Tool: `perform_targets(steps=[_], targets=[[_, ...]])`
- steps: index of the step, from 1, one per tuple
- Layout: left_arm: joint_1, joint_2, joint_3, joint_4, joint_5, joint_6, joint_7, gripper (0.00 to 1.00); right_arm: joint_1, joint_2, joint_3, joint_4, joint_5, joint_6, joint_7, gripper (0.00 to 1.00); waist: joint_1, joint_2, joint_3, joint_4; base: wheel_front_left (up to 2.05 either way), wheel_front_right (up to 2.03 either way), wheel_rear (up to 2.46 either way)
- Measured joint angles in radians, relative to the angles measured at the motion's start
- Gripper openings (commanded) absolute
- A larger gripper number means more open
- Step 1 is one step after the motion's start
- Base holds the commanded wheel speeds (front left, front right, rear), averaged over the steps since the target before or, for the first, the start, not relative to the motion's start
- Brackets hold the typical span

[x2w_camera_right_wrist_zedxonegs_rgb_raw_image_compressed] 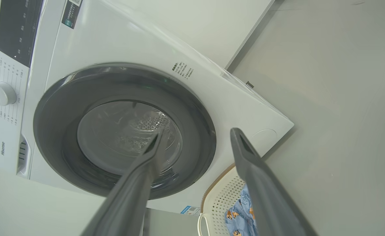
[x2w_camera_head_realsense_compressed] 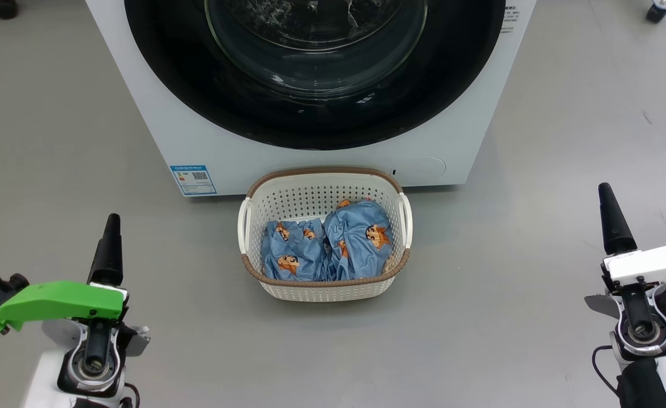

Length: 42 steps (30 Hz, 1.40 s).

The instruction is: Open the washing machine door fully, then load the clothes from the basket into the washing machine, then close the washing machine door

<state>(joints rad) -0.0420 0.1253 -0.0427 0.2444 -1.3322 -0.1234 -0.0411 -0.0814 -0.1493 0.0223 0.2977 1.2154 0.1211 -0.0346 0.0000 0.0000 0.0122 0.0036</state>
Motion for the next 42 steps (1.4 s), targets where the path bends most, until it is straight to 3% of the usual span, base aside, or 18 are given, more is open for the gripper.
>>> perform_targets(steps=[16, 30, 42], targets=[[-0.017, 0.056, -0.061, -0.004, 0.199, 0.000, -0.059, 1.00, -0.038, -0.053, 0.076, 0.020, -0.216, 0.000, -0.062, 1.00, 0.0000, 0.0000, 0.006, 0.002, 0.00, 0.00, 0.00], [-0.027, 0.086, -0.070, -0.034, 0.452, -0.001, -0.111, 1.00, -0.080, -0.106, 0.147, 0.040, -0.431, -0.001, -0.114, 1.00, 0.0000, 0.0000, 0.005, 0.007, 0.00, 0.00, 0.00], [-0.027, 0.118, -0.107, -0.049, 0.662, -0.001, -0.153, 1.00, -0.099, -0.138, 0.190, 0.051, -0.612, -0.021, -0.158, 1.00, 0.0000, 0.0000, 0.003, 0.007, 0.00, 0.00, 0.00]])
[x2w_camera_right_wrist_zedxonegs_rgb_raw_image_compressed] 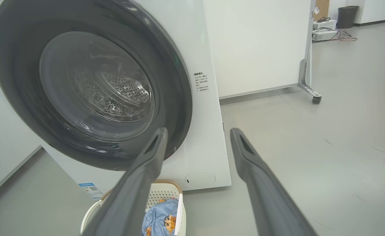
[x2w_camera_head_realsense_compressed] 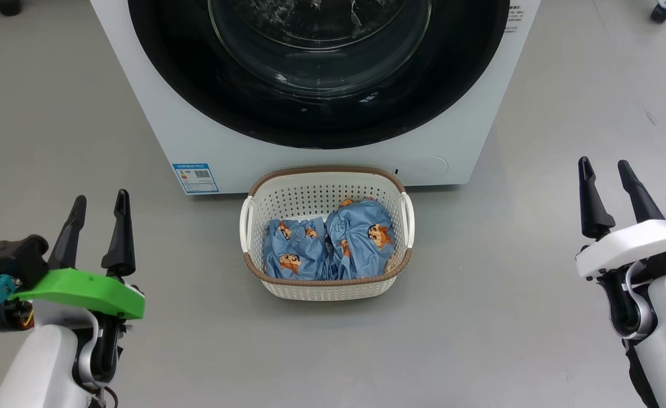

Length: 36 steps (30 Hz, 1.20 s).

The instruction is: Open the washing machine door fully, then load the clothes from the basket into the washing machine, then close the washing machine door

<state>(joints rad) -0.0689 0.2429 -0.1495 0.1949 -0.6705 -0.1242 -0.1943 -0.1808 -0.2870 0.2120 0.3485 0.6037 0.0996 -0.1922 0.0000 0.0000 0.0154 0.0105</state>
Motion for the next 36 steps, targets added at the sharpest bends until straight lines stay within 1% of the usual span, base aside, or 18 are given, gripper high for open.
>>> perform_targets(steps=[1, 8, 16, 25, 36], targets=[[0.000, 0.002, -0.004, 0.001, 0.018, 0.000, -0.005, 1.00, -0.001, -0.002, 0.006, 0.002, -0.015, -0.005, -0.001, 1.00, 0.0000, 0.0000, 0.000, 0.000, 0.00, 0.00, 0.00], [0.000, 0.021, -0.012, 0.002, 0.129, 0.000, -0.028, 1.00, -0.014, -0.021, 0.030, 0.013, -0.114, -0.006, -0.028, 1.00, 0.0000, 0.0000, -0.001, 0.001, 0.00, 0.00, 0.00], [0.000, 0.022, -0.005, 0.007, 0.227, -0.003, -0.055, 1.00, -0.035, -0.027, 0.032, 0.016, -0.190, -0.014, -0.053, 1.00, 0.0000, 0.0000, -0.003, 0.007, 0.00, 0.00, 0.00], [0.000, 0.009, 0.045, 0.037, 0.239, 0.001, -0.058, 1.00, -0.037, -0.020, 0.003, 0.032, -0.191, -0.016, -0.060, 1.00, 0.0000, 0.0000, -0.009, 0.010, 0.00, 0.00, 0.00], [0.002, -0.004, 0.054, 0.061, 0.249, 0.001, -0.058, 1.00, -0.035, 0.002, -0.008, 0.072, -0.182, -0.014, -0.060, 1.00, 0.0000, 0.0000, -0.009, 0.008, 0.00, 0.00, 0.00]])
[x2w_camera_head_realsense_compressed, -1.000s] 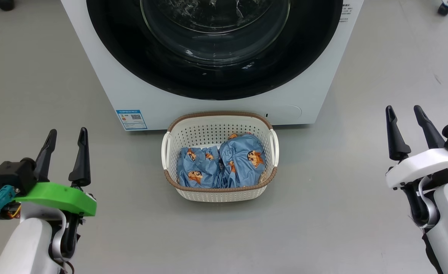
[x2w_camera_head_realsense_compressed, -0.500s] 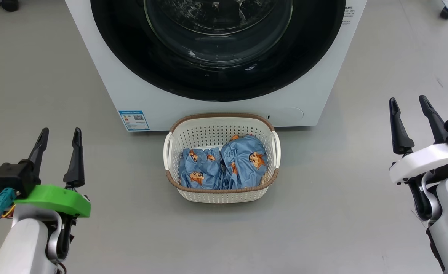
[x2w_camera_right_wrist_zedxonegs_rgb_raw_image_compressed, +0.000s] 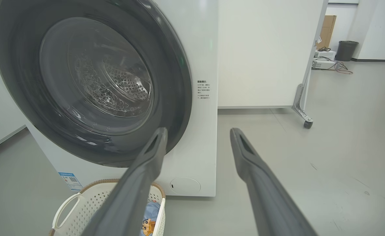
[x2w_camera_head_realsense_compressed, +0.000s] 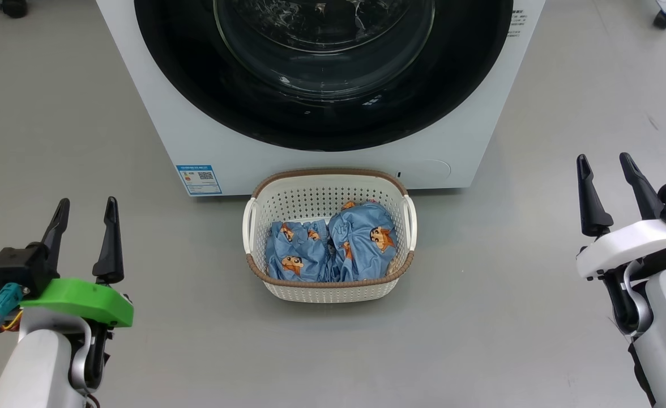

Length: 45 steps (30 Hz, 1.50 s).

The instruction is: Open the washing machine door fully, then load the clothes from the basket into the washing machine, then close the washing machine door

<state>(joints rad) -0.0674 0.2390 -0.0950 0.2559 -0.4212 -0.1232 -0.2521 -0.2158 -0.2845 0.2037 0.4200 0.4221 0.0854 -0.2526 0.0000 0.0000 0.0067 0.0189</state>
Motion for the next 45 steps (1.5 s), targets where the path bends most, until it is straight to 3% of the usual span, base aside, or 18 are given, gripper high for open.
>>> perform_targets(steps=[45], targets=[[-0.019, -0.034, 0.054, 0.022, 0.050, 0.007, 0.000, 1.00, -0.001, 0.019, -0.062, 0.001, -0.030, 0.010, 0.000, 1.00, 0.0000, 0.0000, 0.017, 0.001, 0.00, 0.00, 0.00]])
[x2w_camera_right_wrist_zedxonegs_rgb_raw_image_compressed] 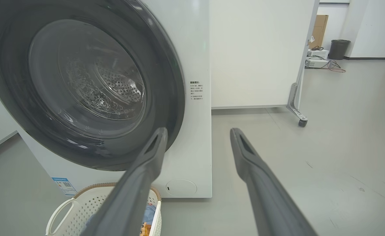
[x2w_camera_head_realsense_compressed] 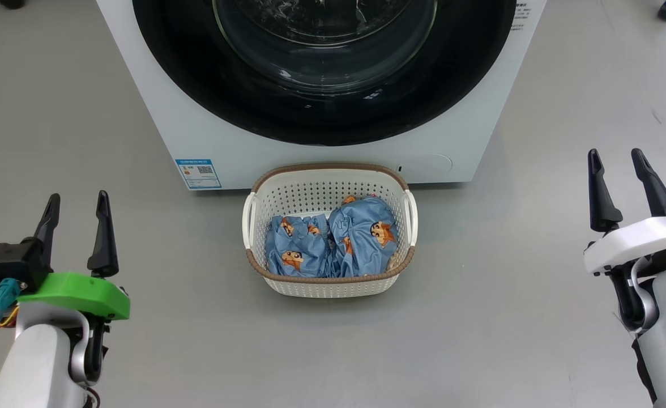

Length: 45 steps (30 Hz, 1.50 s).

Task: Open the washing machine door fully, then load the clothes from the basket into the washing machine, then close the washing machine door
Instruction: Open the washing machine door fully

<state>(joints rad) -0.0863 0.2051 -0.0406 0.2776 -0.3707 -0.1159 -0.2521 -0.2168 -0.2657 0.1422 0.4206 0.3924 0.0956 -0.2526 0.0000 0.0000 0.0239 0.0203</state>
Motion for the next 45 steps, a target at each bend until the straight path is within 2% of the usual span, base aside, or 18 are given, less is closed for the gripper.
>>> perform_targets(steps=[24, 45], targets=[[-0.002, -0.002, 0.006, 0.006, 0.026, -0.008, 0.000, 1.00, 0.000, 0.012, -0.014, 0.009, -0.010, 0.008, 0.000, 1.00, 0.0000, 0.0000, 0.002, 0.010, 0.06, 0.06, -0.12], [-0.013, -0.009, 0.012, 0.006, 0.027, -0.008, 0.000, 1.00, 0.000, 0.021, -0.040, 0.018, -0.016, 0.011, 0.000, 1.00, 0.0000, 0.0000, 0.011, 0.014, 0.51, 0.51, -1.03]])
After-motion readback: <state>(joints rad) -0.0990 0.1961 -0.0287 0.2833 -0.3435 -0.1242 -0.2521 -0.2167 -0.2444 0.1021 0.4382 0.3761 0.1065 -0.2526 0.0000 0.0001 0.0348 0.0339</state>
